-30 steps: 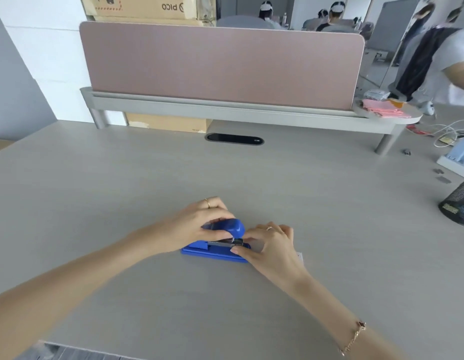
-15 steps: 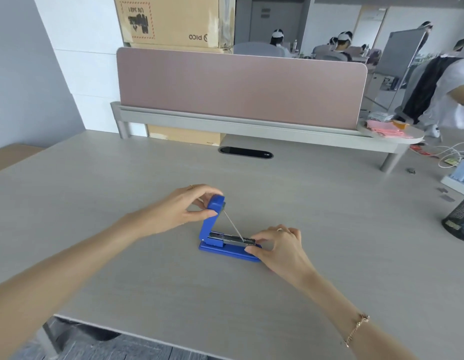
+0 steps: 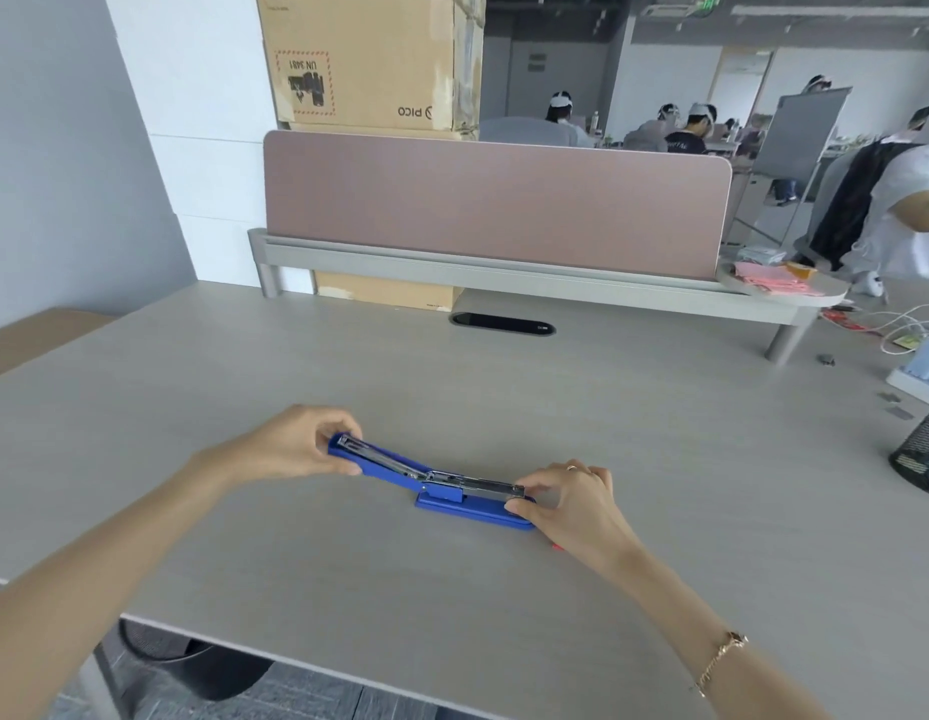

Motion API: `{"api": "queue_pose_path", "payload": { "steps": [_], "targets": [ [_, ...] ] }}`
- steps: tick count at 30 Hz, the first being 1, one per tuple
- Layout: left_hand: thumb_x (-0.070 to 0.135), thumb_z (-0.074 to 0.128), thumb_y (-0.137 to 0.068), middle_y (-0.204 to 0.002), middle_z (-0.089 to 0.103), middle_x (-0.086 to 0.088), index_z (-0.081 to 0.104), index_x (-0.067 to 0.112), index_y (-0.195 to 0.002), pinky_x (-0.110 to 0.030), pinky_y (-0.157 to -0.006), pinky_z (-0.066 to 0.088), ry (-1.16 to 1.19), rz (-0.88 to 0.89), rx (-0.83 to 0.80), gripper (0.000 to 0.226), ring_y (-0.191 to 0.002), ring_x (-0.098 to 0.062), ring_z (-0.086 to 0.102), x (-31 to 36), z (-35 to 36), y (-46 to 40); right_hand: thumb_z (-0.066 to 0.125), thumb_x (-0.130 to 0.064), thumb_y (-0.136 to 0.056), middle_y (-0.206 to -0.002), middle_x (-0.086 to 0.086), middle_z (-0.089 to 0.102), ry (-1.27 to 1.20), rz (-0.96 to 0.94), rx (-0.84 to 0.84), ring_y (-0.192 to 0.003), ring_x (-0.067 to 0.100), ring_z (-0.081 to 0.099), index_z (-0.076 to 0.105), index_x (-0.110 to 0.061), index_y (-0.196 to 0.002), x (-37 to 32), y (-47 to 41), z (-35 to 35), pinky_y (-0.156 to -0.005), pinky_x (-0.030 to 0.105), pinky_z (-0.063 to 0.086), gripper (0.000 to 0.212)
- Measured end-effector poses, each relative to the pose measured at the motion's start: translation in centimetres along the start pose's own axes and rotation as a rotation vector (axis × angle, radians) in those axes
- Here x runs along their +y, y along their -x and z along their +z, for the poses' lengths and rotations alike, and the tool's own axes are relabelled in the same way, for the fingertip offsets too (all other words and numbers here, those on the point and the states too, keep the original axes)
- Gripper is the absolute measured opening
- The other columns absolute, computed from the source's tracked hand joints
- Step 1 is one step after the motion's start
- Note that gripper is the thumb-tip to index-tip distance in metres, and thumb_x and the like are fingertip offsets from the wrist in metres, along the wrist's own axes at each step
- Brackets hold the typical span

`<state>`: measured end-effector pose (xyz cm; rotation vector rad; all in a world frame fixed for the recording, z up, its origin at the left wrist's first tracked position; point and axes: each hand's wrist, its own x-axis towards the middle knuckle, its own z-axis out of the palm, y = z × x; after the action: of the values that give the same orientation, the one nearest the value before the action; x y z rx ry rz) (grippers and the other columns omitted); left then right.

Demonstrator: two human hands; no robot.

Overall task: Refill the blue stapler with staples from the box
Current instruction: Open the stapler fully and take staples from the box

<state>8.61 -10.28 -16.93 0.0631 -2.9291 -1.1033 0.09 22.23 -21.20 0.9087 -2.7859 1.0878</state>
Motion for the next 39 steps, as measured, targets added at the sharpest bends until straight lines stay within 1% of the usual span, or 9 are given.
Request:
{"api": "queue_pose_path", "payload": {
  "steps": [4,9,13,15,18,24,28,33,39],
  "targets": [
    [0.016,0.08,-0.072,-0.079,0.069,0.011,0.066,0.028,-0.08,-0.019,-0.072,0.046,0.006,-0.035,0.022,0.02,-0.074,-0.006,0.062,-1.4,2.1,0.7,0.064,-0.043,-0.079,-0.08,-0.017,0.065,0.027,-0.006,-0.006,-0.095,0.006,0.048,0.067,-0.031,-0.088,-0.4,0.0,0.1,-0.082,0.016,0.016,0.016],
    [0.029,0.081,-0.069,-0.095,0.064,0.011,0.065,0.033,-0.092,-0.025,-0.084,0.047,-0.112,-0.034,0.032,0.028,-0.093,-0.001,0.059,-1.4,1.9,0.7,0.067,-0.047,-0.074,-0.097,-0.015,0.061,0.055,-0.003,-0.094,-0.095,0.005,0.045,0.061,-0.032,-0.107,0.1,0.9,-1.5,-0.093,0.026,0.02,0.036],
    [0.06,0.071,-0.063,-0.107,0.058,0.021,0.057,0.044,-0.104,-0.019,-0.092,0.039,-0.157,0.082,0.069,0.046,-0.109,0.008,0.048,1.3,3.2,-0.1,0.061,-0.074,-0.049,-0.098,-0.024,0.049,0.173,-0.005,-0.19,-0.105,0.006,0.042,0.057,-0.037,-0.112,2.7,2.5,-3.9,-0.097,0.028,0.032,0.073],
    [0.063,0.07,-0.064,-0.107,0.056,0.023,0.057,0.044,-0.105,-0.009,-0.092,0.033,-0.173,0.165,0.029,0.048,-0.111,0.012,0.042,3.8,4.8,-0.8,0.066,-0.076,-0.046,-0.098,-0.023,0.048,0.187,0.028,-0.207,-0.105,0.009,0.044,0.058,-0.036,-0.113,3.5,3.3,-4.8,-0.093,0.026,0.031,0.078],
    [0.054,0.069,-0.074,-0.11,0.055,0.021,0.058,0.036,-0.112,-0.004,-0.09,0.031,-0.226,0.279,-0.03,0.043,-0.11,0.008,0.042,7.8,8.1,-2.1,0.075,-0.048,-0.065,-0.101,-0.013,0.05,0.162,0.062,-0.142,-0.106,0.012,0.046,0.059,-0.03,-0.114,4.2,4.2,-5.3,-0.09,0.024,0.033,0.054],
    [0.057,0.065,-0.076,-0.109,0.059,0.014,0.06,0.029,-0.112,-0.019,-0.082,0.038,-0.376,0.426,-0.111,0.046,-0.103,-0.003,0.046,12.2,12.9,-4.0,0.075,-0.033,-0.07,-0.101,-0.004,0.053,0.053,0.069,-0.084,-0.1,0.009,0.046,0.063,-0.035,-0.105,4.6,5.0,-5.5,-0.086,0.023,0.042,0.037],
    [0.061,0.064,-0.075,-0.103,0.061,0.009,0.063,0.028,-0.107,-0.025,-0.082,0.042,-0.452,0.463,-0.112,0.046,-0.098,-0.009,0.049,13.2,14.4,-4.7,0.075,-0.03,-0.07,-0.095,0.001,0.056,0.041,0.075,-0.064,-0.094,0.013,0.052,0.065,-0.034,-0.104,4.6,5.1,-5.8,-0.085,0.026,0.046,0.036],
    [0.058,0.066,-0.075,-0.097,0.063,0.007,0.065,0.026,-0.101,-0.023,-0.079,0.039,-0.451,0.472,-0.102,0.041,-0.093,-0.009,0.05,13.9,15.2,-5.3,0.076,-0.028,-0.071,-0.074,-0.016,0.05,0.056,0.093,-0.067,-0.092,0.018,0.056,0.066,-0.024,-0.104,4.8,4.9,-6.3,-0.087,0.031,0.047,0.035],
    [0.059,0.067,-0.073,-0.092,0.063,0.009,0.068,0.029,-0.098,-0.026,-0.08,0.04,-0.482,0.436,-0.13,0.04,-0.092,-0.011,0.051,14.0,14.6,-5.5,0.073,-0.04,-0.07,-0.088,-0.003,0.059,0.131,0.13,-0.055,-0.085,0.013,0.051,0.063,-0.027,-0.1,5.5,4.7,-6.3,-0.09,0.032,0.04,0.034]
  ]
}}
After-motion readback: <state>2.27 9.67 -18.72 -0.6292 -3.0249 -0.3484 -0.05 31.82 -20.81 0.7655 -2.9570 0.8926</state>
